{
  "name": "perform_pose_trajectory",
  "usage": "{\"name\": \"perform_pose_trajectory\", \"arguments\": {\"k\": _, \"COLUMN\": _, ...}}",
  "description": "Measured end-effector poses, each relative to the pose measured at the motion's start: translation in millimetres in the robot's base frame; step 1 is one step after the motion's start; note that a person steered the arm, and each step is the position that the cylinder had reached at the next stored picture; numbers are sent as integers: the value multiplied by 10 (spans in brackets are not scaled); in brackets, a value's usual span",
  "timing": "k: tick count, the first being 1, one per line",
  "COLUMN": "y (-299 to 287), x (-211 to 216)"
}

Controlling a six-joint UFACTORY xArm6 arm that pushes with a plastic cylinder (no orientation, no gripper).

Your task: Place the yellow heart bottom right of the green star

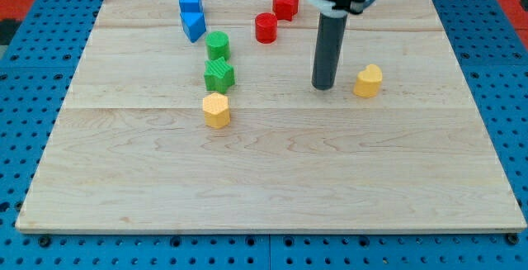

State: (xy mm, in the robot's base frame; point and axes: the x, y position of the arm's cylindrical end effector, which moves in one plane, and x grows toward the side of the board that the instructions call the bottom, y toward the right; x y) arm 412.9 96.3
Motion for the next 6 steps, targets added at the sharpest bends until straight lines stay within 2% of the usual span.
{"name": "perform_pose_trajectory", "arguments": {"k": 1, "y": 597, "x": -90}}
{"name": "perform_pose_trajectory", "arguments": {"k": 2, "y": 522, "x": 484}}
{"name": "perform_pose_trajectory", "arguments": {"k": 3, "y": 88, "x": 1348}}
{"name": "perform_pose_trajectory", "arguments": {"k": 4, "y": -1369, "x": 1410}}
{"name": "perform_pose_trajectory", "arguments": {"k": 5, "y": -1880, "x": 820}}
{"name": "perform_pose_trajectory", "arguments": {"k": 6, "y": -1585, "x": 498}}
